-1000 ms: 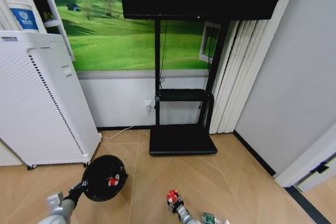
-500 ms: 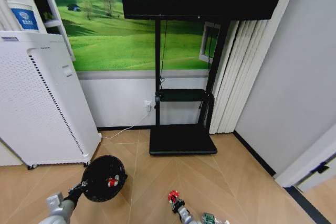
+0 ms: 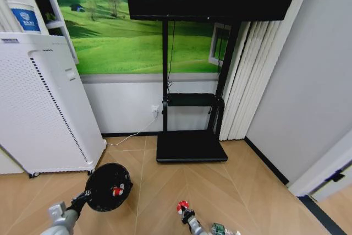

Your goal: Pick up the trash bin and place the garbage on the floor into it.

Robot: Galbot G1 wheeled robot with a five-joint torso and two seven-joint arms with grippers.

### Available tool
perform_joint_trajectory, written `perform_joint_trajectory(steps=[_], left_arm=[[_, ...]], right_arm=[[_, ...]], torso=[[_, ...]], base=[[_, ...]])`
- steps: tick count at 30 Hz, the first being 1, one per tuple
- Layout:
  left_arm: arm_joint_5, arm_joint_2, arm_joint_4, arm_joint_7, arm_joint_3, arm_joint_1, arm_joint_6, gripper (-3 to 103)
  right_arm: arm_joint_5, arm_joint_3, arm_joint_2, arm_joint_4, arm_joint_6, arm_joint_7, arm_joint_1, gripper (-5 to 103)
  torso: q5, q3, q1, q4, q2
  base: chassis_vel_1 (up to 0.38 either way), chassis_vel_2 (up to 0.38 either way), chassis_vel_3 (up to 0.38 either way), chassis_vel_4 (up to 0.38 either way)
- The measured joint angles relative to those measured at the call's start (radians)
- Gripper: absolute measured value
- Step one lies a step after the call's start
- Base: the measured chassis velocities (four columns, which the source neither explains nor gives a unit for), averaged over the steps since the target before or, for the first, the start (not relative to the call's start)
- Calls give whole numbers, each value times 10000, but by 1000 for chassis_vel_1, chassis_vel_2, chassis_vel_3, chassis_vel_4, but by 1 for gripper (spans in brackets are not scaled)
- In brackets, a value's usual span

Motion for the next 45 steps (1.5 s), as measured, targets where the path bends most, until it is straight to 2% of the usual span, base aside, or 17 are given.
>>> perform_joint_trajectory(steps=[14, 16, 17, 22, 23, 25, 27, 28, 29, 31, 32, 35, 36, 38, 40, 42, 45], left_arm=[[0, 19, 28, -7, 44, -57, -16, 2], [0, 3, 16, -11, 33, -30, -17, 2], [0, 3, 16, -11, 33, -30, -17, 2], [0, -12, 14, -8, -8, 15, -28, 2], [2, -13, 17, -4, -18, 17, -33, 2], [2, -13, 20, -1, -19, 16, -35, 2], [7, -18, 44, 3, -18, 0, -42, 2], [7, -18, 44, 3, -18, 0, -42, 2], [9, -22, 50, 3, -9, -14, -45, 2], [9, -26, 50, 4, -2, -19, -47, 2], [11, -28, 52, 4, 4, -22, -47, 2], [12, -29, 53, 5, 5, -24, -47, 2], [13, -30, 54, 4, 7, -24, -48, 2], [14, -31, 54, 5, 7, -26, -48, 2], [16, -32, 54, 6, 9, -26, -47, 2], [18, -32, 54, 7, 10, -26, -47, 2], [18, -32, 54, 8, 12, -26, -48, 2]], right_arm=[[228, 19, -170, 317, -38, 165, -96, -2], [-229, 86, -133, 152, -33, 183, -131, 8], [-229, 86, -133, 152, -33, 183, -131, 8], [-389, 142, -89, 49, -168, 203, -69, 25], [-390, 124, -116, 66, -222, 204, -46, 36], [-377, 114, -134, 90, -266, 203, -39, 36], [-285, 57, -192, 189, -430, 191, -20, 47], [-285, 57, -192, 189, -430, 191, -20, 47], [-256, 29, -231, 218, -496, 180, -3, 57], [-246, 15, -248, 227, -520, 169, 2, 57], [-239, 7, -256, 234, -537, 160, 4, 68], [-235, 3, -258, 235, -542, 151, 4, 74], [-234, 1, -258, 234, -543, 146, 4, 85], [-233, 0, -257, 232, -544, 142, 5, 85], [-232, -4, -257, 227, -546, 135, 2, 95], [-232, -6, -256, 224, -548, 131, 1, 99], [-232, -9, -254, 221, -549, 127, -1, 100]], torso=[[0, 0, 0, 0, 0], [0, 0, 0, -1, 0], [0, 0, 0, -1, 0], [-1, -2, 0, 0, 1], [-2, -1, -1, 0, 1], [-2, -2, 0, -1, 1], [-1, -1, -1, 0, 1], [-1, -1, -1, 0, 1], [-2, -1, -1, 0, 1], [-2, -1, -1, 0, 1], [-1, -1, 0, -1, 1], [-1, -1, 0, 0, 1], [-1, -1, 0, 1, 1], [-1, -1, -1, 1, 1], [-1, -1, -1, 1, 1], [0, -1, 0, 1, 1], [0, -1, 0, 2, 1]], base=[[0, 0, 0, 0], [0, 0, 0, 0], [0, 0, 0, 0], [0, 0, 0, 0], [0, 0, 0, 0], [0, 0, 0, 0], [0, 0, 0, 0], [0, 0, 0, 0], [0, 0, 0, 0], [0, 0, 0, 0], [0, 0, 0, 0], [0, 0, 0, 0], [0, 0, 0, 0], [0, 0, 0, 0], [0, 0, 0, 0], [0, 0, 0, 0], [0, 0, 0, 0]])
